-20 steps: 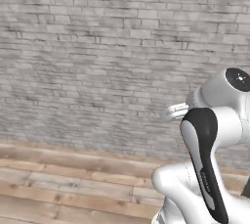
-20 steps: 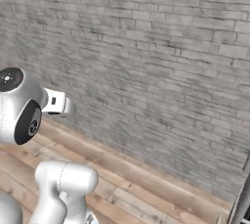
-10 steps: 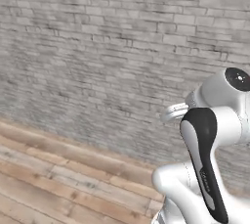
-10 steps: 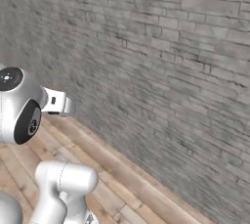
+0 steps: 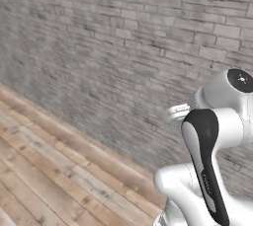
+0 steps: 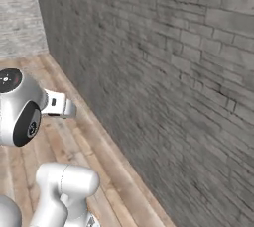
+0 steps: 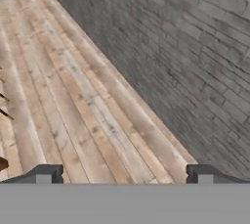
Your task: Four empty soda cans are scattered around the kitchen. Gather all the cans and cluster them next to the stove for recycling.
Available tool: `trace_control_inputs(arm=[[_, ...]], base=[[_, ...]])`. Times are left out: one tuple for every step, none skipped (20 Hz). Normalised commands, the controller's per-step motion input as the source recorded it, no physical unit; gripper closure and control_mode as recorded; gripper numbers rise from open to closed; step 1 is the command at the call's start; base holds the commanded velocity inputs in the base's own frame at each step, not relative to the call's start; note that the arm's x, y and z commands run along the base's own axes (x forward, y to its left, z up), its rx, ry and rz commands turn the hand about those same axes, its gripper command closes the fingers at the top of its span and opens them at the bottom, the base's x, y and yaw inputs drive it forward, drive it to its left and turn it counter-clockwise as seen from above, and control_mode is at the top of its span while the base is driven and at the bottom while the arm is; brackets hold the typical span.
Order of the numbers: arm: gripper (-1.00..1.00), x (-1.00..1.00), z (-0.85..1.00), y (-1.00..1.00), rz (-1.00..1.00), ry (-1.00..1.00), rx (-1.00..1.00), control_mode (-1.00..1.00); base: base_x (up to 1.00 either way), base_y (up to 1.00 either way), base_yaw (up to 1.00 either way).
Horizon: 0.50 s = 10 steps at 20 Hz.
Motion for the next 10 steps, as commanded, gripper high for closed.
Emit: trace_control_inputs(arm=[[-1.0, 0.0, 0.0, 0.0, 0.0, 0.0, 0.0, 1.0], [-1.0, 0.0, 0.0, 0.0, 0.0, 0.0, 0.0, 1.0], [-1.0, 0.0, 0.0, 0.0, 0.0, 0.0, 0.0, 1.0], [-1.0, 0.0, 0.0, 0.0, 0.0, 0.0, 0.0, 1.0], [-1.0, 0.0, 0.0, 0.0, 0.0, 0.0, 0.0, 1.0], [-1.0, 0.0, 0.0, 0.0, 0.0, 0.0, 0.0, 1.0], [-1.0, 0.0, 0.0, 0.0, 0.0, 0.0, 0.0, 1.0], [-1.0, 0.0, 0.0, 0.0, 0.0, 0.0, 0.0, 1.0], [-1.0, 0.0, 0.0, 0.0, 0.0, 0.0, 0.0, 1.0], [-1.0, 0.0, 0.0, 0.0, 0.0, 0.0, 0.0, 1.0]], base=[[0.91, -0.56, 0.47], [0.93, -0.58, 0.47], [0.93, -0.54, 0.47], [0.96, -0.52, 0.48], [0.96, -0.5, 0.49], [0.96, -0.49, 0.49], [0.91, -0.44, 0.49], [0.94, -0.41, 0.49], [0.92, -0.34, 0.49], [0.91, -0.26, 0.51]])
